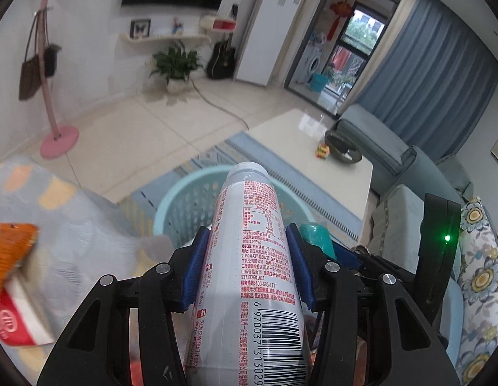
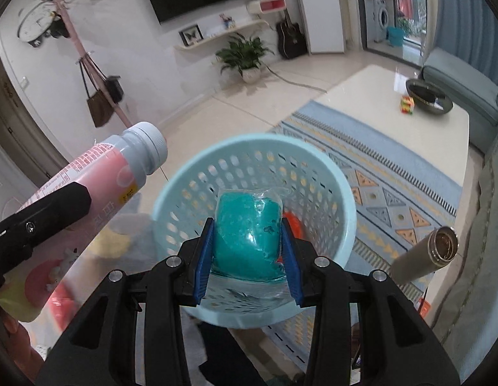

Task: Collect trash
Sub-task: 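Carry bottle and teal packet over the basket and open both tools to drop them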

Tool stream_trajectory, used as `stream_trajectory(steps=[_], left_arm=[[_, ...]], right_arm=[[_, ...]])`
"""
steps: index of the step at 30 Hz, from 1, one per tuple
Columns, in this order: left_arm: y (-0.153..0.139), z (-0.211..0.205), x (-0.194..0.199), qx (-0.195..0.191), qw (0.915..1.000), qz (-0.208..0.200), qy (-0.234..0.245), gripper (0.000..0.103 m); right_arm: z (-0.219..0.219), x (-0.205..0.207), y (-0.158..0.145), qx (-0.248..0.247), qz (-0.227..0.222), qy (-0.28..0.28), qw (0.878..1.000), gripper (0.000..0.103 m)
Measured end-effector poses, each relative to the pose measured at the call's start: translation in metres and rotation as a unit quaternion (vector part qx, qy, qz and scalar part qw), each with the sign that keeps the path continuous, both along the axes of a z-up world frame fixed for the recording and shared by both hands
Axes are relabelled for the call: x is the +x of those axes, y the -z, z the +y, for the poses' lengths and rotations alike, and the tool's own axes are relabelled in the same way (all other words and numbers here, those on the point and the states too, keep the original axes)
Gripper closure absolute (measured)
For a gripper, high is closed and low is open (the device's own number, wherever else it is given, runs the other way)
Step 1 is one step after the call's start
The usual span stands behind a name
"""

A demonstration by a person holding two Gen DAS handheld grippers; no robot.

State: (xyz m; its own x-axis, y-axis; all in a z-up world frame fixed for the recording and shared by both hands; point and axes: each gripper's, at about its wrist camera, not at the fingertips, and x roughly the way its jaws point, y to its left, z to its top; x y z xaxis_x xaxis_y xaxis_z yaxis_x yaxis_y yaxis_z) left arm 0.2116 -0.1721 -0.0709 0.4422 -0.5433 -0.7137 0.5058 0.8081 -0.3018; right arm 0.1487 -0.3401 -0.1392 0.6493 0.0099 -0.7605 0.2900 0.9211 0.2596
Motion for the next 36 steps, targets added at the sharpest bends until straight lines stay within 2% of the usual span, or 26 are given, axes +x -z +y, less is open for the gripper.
stream_trajectory(steps=[5, 10, 13, 14, 16, 18, 25, 36], left_arm=[[0.019, -0.003, 0.014, 0.01, 0.9997, 0.022, -0.007, 0.056], [0.02, 0.001, 0.02, 0.0, 0.9995, 0.023, -0.022, 0.047], [0.015, 0.008, 0.014, -0.003, 0.9995, 0.02, -0.025, 0.047], [0.011, 0.01, 0.011, -0.007, 0.9995, 0.017, -0.026, 0.047], [0.002, 0.016, 0.003, -0.011, 0.9996, 0.006, -0.027, 0.047], [-0.009, 0.026, -0.007, -0.013, 0.9995, -0.009, -0.029, 0.042], [-0.047, 0.066, -0.045, -0.043, 0.9969, -0.046, -0.048, 0.038], [-0.092, 0.138, -0.09, -0.066, 0.9875, -0.099, -0.103, 0.037]], right_arm=[[0.001, 0.016, 0.02, -0.002, 0.022, -0.012, 1.0, 0.066], [-0.001, 0.026, 0.033, 0.012, 0.035, -0.016, 0.999, 0.061], [-0.002, 0.024, 0.037, 0.023, 0.037, -0.008, 0.999, 0.052], [-0.002, 0.022, 0.037, 0.024, 0.034, -0.006, 0.999, 0.046], [0.0, 0.017, 0.035, 0.027, 0.032, -0.004, 0.999, 0.043], [0.006, 0.013, 0.033, 0.037, 0.032, -0.012, 0.999, 0.043], [0.035, -0.001, 0.004, 0.036, 0.011, -0.046, 0.998, 0.043], [0.099, -0.039, -0.067, 0.005, -0.062, -0.095, 0.993, 0.04]])
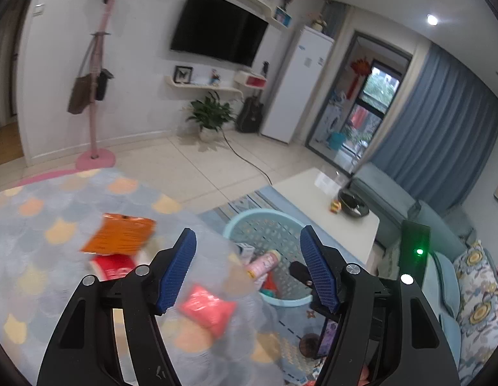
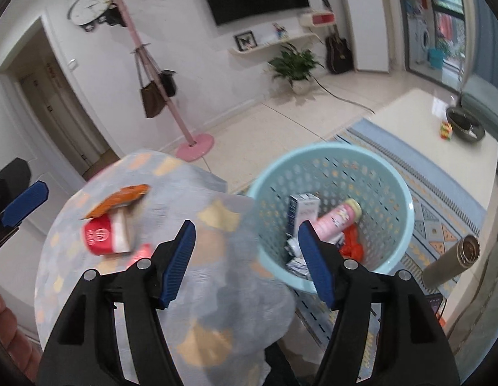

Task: Collect trash
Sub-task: 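Grasp the orange snack bag with the left tool while the right tool grasps the pink bag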

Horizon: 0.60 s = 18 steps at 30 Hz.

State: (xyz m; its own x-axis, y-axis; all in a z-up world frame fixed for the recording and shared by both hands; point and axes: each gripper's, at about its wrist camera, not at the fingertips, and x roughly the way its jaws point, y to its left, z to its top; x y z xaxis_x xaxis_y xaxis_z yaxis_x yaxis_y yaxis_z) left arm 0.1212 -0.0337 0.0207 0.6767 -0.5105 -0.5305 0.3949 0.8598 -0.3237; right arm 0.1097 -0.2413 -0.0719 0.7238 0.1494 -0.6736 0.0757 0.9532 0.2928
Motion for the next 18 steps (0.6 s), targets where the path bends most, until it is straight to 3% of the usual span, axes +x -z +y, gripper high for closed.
stream_trajectory(steps=[8, 13, 18], left_arm=[[-0.008, 0.077, -0.014, -0.022, 0.997, -0.01, -0.073, 0.033], [0.004, 0.124, -0.013, -0.031, 0.9915, 0.01, -0.126, 0.033], [0.021, 0.146, -0.002, -0.023, 0.9893, 0.036, -0.139, 0.033]], right_arm=[[0.054, -0.016, -0.025, -0.037, -0.03, -0.064, 0.997, 0.039], [0.08, -0.022, -0.025, -0.056, -0.037, -0.096, 0.993, 0.039], [0.093, -0.026, -0.014, -0.073, -0.038, -0.111, 0.99, 0.039]])
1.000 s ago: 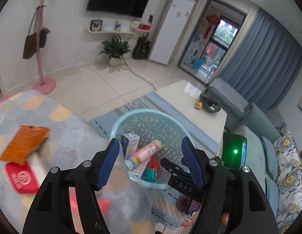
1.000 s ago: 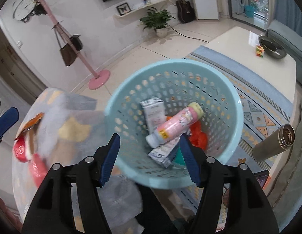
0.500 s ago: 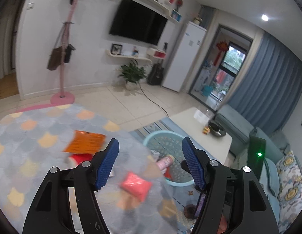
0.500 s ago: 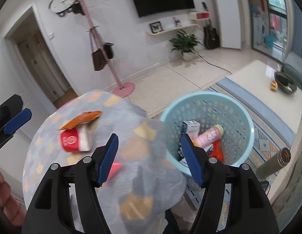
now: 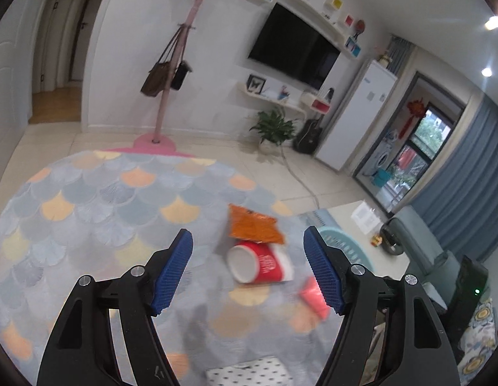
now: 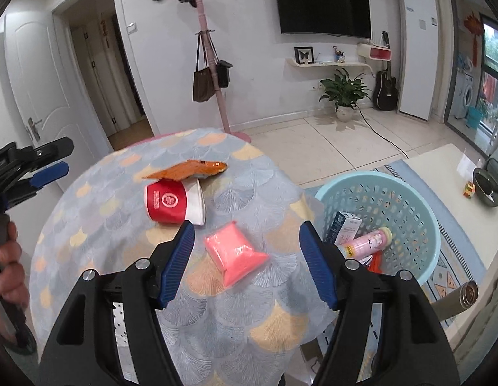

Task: Collect trash
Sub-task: 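Grasp the orange snack bag with the left tool while the right tool grasps the pink bag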

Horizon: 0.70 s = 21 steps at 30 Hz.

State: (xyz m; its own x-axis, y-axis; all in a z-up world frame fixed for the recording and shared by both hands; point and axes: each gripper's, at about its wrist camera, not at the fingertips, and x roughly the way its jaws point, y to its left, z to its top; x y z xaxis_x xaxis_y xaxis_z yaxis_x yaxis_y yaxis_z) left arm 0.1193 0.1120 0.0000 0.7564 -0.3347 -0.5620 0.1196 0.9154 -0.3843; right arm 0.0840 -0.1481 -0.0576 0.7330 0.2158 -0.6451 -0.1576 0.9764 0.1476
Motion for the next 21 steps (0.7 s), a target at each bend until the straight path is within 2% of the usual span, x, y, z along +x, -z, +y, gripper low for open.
stream_trajectory(steps=[4, 6, 9, 11, 14, 18, 21], left_arm=[[0.018, -0.009, 0.025, 0.013, 0.9992, 0.029, 0.025, 0.033], [0.028, -0.017, 0.04, 0.015, 0.9974, 0.055, 0.044, 0.03], [0.039, -0.035, 0.073, 0.029, 0.9949, 0.075, 0.06, 0.028], [0.046, -0.041, 0.094, 0.048, 0.9924, 0.094, 0.063, 0.021], [0.06, -0.046, 0.125, 0.055, 0.9883, 0.126, 0.067, 0.02], [0.083, -0.055, 0.151, 0.048, 0.9775, 0.183, 0.092, 0.022], [0.092, -0.06, 0.156, 0.061, 0.9768, 0.187, 0.084, 0.026]], right_arm=[[0.002, 0.002, 0.013, 0.001, 0.014, -0.007, 1.0, 0.039], [0.0, 0.006, 0.02, 0.011, 0.026, -0.007, 1.0, 0.039], [-0.002, 0.011, 0.033, 0.024, 0.044, -0.008, 0.999, 0.039], [-0.001, 0.015, 0.038, 0.026, 0.05, -0.01, 0.998, 0.039], [0.001, 0.018, 0.041, 0.025, 0.046, -0.015, 0.999, 0.039], [0.004, 0.024, 0.043, 0.021, 0.038, -0.033, 0.999, 0.039], [0.01, 0.033, 0.049, 0.01, 0.046, -0.051, 0.998, 0.039]])
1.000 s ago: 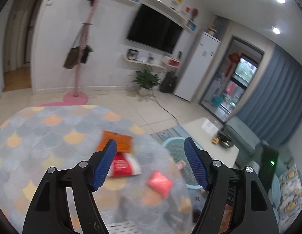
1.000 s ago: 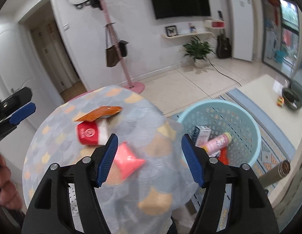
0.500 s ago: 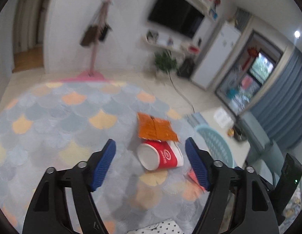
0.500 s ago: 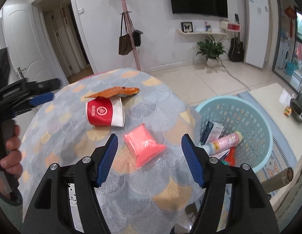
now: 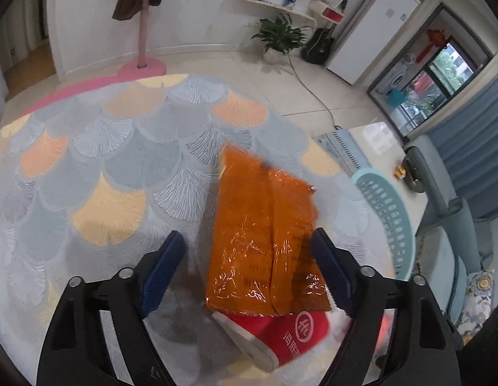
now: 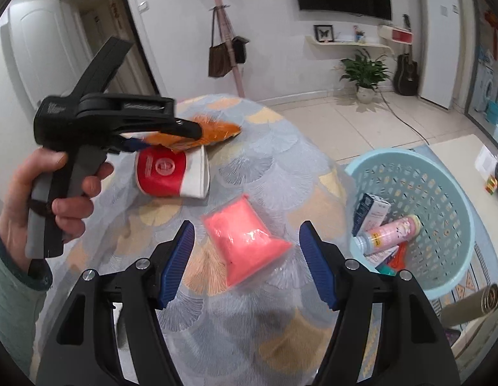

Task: Collect trash
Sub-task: 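Grasp the orange snack bag with the left tool while the right tool grasps the pink bag, then carry snack bag and pink bag over the basket and open both tools to drop them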

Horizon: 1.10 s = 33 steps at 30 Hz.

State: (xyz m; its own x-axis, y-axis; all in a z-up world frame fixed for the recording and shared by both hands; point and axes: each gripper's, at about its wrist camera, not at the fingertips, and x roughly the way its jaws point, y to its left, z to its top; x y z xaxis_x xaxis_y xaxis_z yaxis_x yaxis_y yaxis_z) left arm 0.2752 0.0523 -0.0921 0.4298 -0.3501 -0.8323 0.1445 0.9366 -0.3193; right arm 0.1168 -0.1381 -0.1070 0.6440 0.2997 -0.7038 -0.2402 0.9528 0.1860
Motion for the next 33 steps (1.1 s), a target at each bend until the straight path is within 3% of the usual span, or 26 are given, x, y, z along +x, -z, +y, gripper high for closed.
stream_trajectory(steps=[2, 5, 10, 11, 12, 16, 18, 21, 33], left_arm=[[0.001, -0.001, 0.0, 0.006, 1.0, -0.006, 0.001, 0.032], [-0.002, -0.003, -0.001, -0.002, 0.9999, -0.007, 0.008, 0.05], [-0.007, -0.004, -0.005, -0.011, 0.9996, -0.024, 0.014, 0.072], [-0.008, -0.004, -0.006, -0.016, 0.9994, -0.026, 0.017, 0.084], [-0.01, -0.003, -0.008, -0.023, 0.999, -0.032, 0.02, 0.09], [-0.021, -0.005, -0.017, -0.018, 0.998, -0.058, 0.019, 0.097], [-0.03, -0.003, -0.025, -0.017, 0.9969, -0.075, 0.018, 0.099], [-0.043, -0.004, -0.037, -0.016, 0.9948, -0.099, 0.021, 0.101], [-0.081, -0.032, -0.084, 0.007, 0.9874, -0.156, 0.025, 0.101]], right_arm=[[0.004, 0.005, 0.008, -0.01, 0.01, -0.005, 1.0, 0.039], [0.008, 0.013, 0.018, -0.022, 0.024, -0.01, 0.999, 0.038], [0.017, 0.015, 0.017, -0.043, 0.015, -0.018, 0.999, 0.038], [0.018, 0.015, 0.017, -0.043, 0.015, -0.021, 0.999, 0.038], [0.019, 0.017, 0.017, -0.044, 0.015, -0.022, 0.999, 0.038], [0.021, 0.015, 0.018, -0.051, 0.009, -0.021, 0.998, 0.04], [0.022, 0.012, 0.018, -0.058, 0.007, -0.021, 0.998, 0.05], [0.022, 0.006, 0.017, -0.061, 0.0, -0.017, 0.998, 0.055], [0.003, -0.02, -0.01, -0.023, -0.051, 0.004, 0.998, 0.058]])
